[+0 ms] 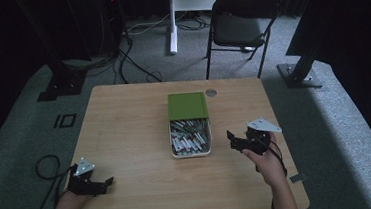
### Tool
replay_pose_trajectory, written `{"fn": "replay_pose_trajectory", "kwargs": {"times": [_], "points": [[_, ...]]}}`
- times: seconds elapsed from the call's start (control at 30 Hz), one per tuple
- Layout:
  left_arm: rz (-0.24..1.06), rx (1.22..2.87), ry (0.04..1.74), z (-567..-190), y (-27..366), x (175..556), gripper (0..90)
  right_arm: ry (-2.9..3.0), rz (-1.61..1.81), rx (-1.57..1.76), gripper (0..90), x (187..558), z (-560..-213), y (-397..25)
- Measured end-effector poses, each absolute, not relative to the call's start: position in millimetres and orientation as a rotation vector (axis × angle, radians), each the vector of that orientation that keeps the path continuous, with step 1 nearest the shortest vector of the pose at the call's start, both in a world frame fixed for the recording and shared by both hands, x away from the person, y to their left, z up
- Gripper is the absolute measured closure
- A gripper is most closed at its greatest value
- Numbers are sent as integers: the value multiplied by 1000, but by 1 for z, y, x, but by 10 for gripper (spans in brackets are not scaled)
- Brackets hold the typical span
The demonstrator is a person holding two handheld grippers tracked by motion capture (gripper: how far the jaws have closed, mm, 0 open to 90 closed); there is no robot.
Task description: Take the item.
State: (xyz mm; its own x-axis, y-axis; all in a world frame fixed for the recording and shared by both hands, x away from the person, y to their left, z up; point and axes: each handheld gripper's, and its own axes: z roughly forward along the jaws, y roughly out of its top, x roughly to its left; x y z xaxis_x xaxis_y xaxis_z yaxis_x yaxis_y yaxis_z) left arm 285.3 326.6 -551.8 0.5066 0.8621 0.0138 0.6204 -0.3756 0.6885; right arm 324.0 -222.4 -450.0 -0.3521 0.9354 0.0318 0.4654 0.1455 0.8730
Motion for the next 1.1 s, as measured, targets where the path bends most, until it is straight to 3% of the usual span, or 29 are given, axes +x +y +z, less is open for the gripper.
{"fn": "replay_pose_trajectory", "kwargs": {"times": [0.6, 1.1], "points": [[499, 2120, 1209, -552, 326, 285, 13, 2013, 1217, 1211, 183, 331, -442, -164], [497, 2125, 1203, -552, 327, 285, 13, 2106, 1220, 1113, 244, 331, -452, -128]]}}
